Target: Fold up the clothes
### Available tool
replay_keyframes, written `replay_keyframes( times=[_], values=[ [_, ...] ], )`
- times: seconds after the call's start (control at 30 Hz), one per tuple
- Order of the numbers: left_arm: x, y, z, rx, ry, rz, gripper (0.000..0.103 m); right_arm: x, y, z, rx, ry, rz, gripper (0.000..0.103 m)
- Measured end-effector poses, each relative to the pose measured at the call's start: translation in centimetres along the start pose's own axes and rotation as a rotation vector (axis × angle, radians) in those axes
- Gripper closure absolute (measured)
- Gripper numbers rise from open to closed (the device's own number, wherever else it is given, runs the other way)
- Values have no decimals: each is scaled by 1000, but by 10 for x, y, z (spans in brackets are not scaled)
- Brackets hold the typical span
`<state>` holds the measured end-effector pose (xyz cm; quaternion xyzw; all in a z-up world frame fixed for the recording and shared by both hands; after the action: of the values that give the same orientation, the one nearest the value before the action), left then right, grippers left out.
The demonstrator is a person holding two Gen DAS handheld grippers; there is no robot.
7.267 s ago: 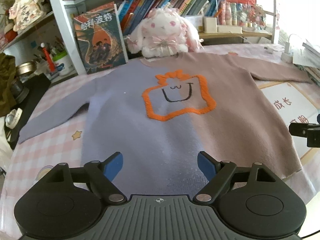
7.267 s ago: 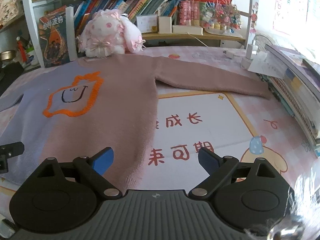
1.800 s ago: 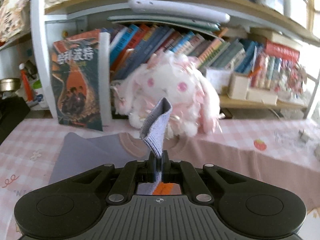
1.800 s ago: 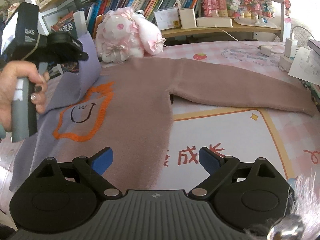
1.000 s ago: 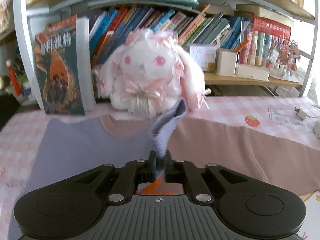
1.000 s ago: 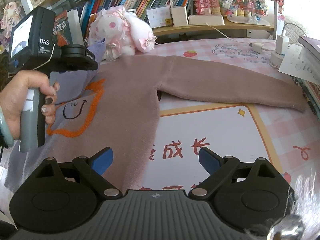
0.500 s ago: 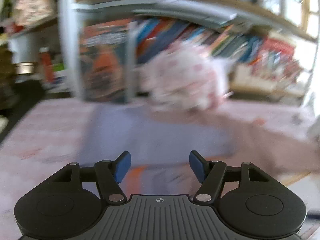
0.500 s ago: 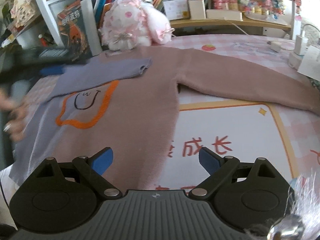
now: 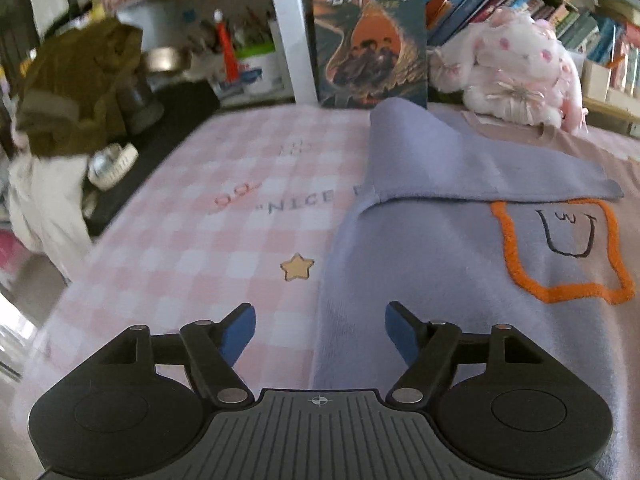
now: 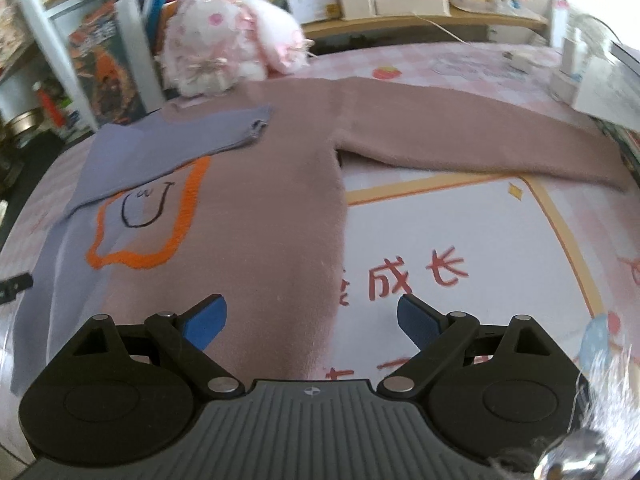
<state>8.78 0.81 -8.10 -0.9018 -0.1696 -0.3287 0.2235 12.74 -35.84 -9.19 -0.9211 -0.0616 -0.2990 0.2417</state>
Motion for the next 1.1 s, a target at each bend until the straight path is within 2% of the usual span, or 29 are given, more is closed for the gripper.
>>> replay_keyframes(
  times=[0.13, 0.2, 0.37, 0.47, 0.5, 0.57, 0.63, 0.67, 0.73, 0.87, 0.93, 1.1],
  values=[
    [-5, -4, 10, -66, -38, -25, 30, -8, -5, -1, -42, -4, 12, 18],
    [-7, -6, 14, -97, -55, -34, 30, -13, -8, -2, -62, -4, 22, 28],
    [-11, -10, 24, -175, -96, -56, 30, -22, -16, -5, -111, 0, 26, 43],
    [-11, -9, 22, -193, -85, -46, 32, -26, -19, -7, -137, 2, 27, 51],
    [-11, -8, 22, -199, -81, -43, 35, -27, -19, -8, -140, 4, 29, 54],
    [-11, -7, 21, -210, -74, -36, 47, -28, -20, -9, -147, 8, 31, 59],
    [-11, -4, 18, -237, -69, -28, 73, -29, -21, -9, -154, 13, 28, 68],
    [-10, -2, 16, -260, -68, -23, 80, -29, -22, -9, -153, 16, 28, 75],
    [-10, 1, 13, -289, -67, -21, 92, -29, -23, -9, -154, 19, 28, 81],
    [-6, -1, 7, -305, -38, -21, 95, -28, -26, -6, -154, 17, 24, 87],
    [-4, -6, 9, -296, -38, -31, 99, -27, -30, -4, -149, 15, 22, 88],
    [3, -20, 14, -259, -25, -33, 99, -24, -43, 5, -119, 2, -8, 89]
  ],
)
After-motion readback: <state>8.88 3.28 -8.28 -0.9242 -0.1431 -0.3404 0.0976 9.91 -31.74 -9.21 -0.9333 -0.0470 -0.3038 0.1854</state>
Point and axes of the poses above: each gripper's, at about its wrist camera, not at the fingertips, and z roughly the way its jaws point, y to its right, x to its top, the point moved 8 cm from there along z, roughly the way its jaws point, and after that the axes turned 13 degrees about x, right-handed, at the moved point
